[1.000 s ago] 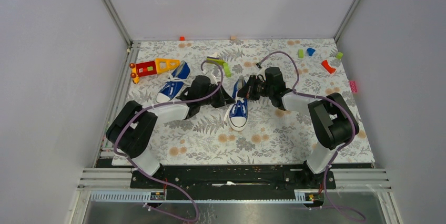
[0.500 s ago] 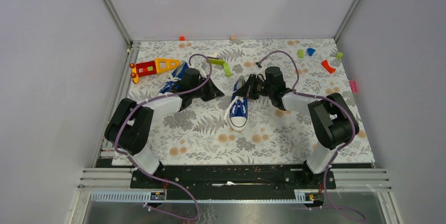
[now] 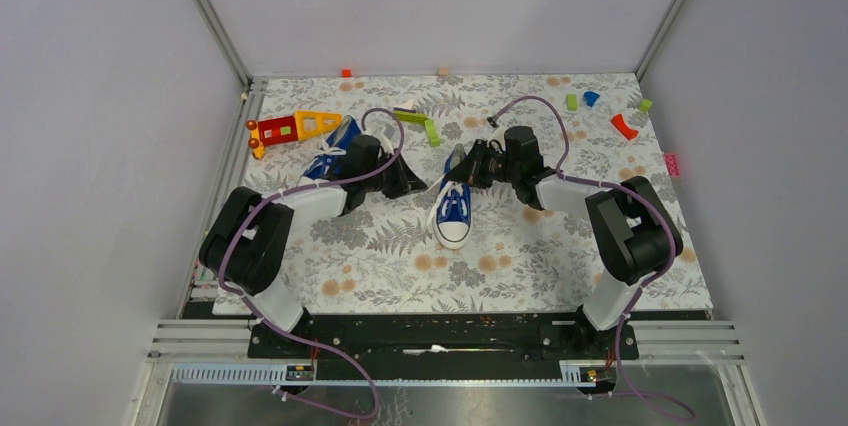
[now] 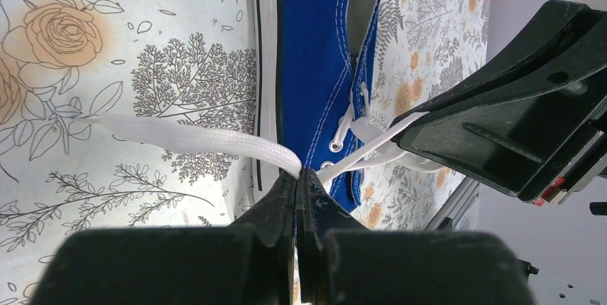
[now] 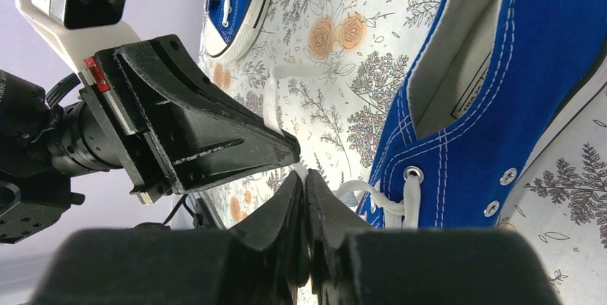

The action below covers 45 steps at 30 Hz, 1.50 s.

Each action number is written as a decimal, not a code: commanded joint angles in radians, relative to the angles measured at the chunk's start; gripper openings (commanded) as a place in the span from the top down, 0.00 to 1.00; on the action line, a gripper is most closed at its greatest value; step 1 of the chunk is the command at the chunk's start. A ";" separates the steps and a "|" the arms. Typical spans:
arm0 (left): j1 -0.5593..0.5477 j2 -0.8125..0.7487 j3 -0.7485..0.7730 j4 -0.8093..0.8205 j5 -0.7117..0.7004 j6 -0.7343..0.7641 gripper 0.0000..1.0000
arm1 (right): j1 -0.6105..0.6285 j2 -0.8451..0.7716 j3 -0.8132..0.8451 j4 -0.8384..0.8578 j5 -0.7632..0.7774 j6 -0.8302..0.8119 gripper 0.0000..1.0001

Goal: Tie the shoes

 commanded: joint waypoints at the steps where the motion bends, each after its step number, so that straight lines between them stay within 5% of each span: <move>1: -0.014 -0.013 0.003 0.037 0.019 -0.006 1.00 | -0.006 -0.010 0.026 0.053 -0.007 0.007 0.88; 26: -0.178 0.043 0.100 0.067 -0.012 -0.071 1.00 | -0.008 -0.007 0.029 0.051 0.001 0.025 0.90; 45: -0.225 0.143 0.031 0.402 -0.204 -0.147 1.00 | 0.003 -0.009 0.023 0.033 0.026 0.065 0.91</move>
